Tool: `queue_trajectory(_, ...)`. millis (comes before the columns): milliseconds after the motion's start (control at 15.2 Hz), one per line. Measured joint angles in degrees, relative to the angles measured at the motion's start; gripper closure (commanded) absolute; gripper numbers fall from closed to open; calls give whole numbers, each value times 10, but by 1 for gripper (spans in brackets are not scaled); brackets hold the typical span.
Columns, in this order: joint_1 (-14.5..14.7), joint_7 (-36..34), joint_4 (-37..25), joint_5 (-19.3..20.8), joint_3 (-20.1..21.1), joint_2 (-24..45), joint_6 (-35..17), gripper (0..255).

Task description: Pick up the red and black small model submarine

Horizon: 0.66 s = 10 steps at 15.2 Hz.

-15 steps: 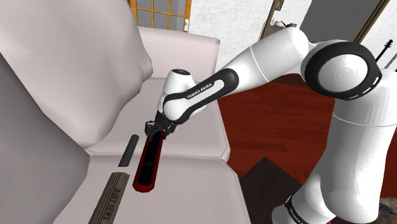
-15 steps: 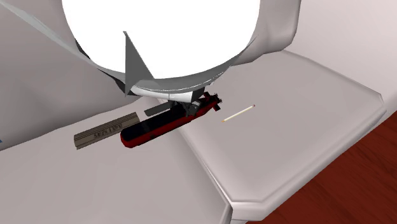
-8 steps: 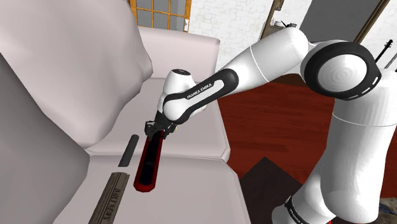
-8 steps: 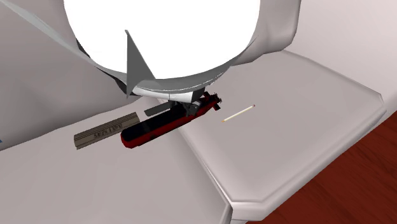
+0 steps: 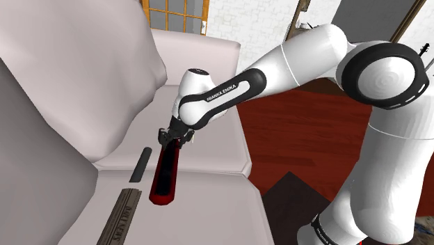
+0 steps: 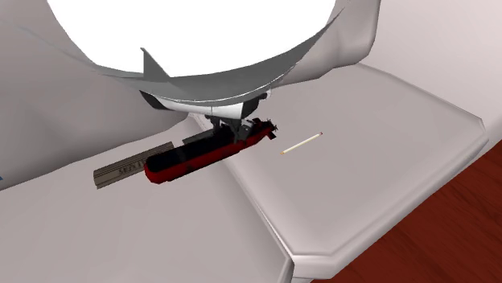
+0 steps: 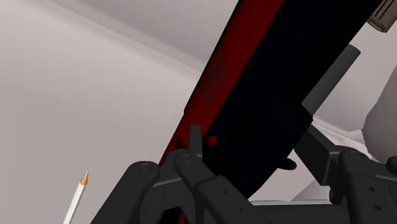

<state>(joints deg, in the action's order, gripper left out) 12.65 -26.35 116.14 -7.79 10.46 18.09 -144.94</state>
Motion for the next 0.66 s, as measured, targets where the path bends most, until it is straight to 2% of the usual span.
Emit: queue_trajectory(660, -3, -5, -23, -1, 0, -42, 65, 255)
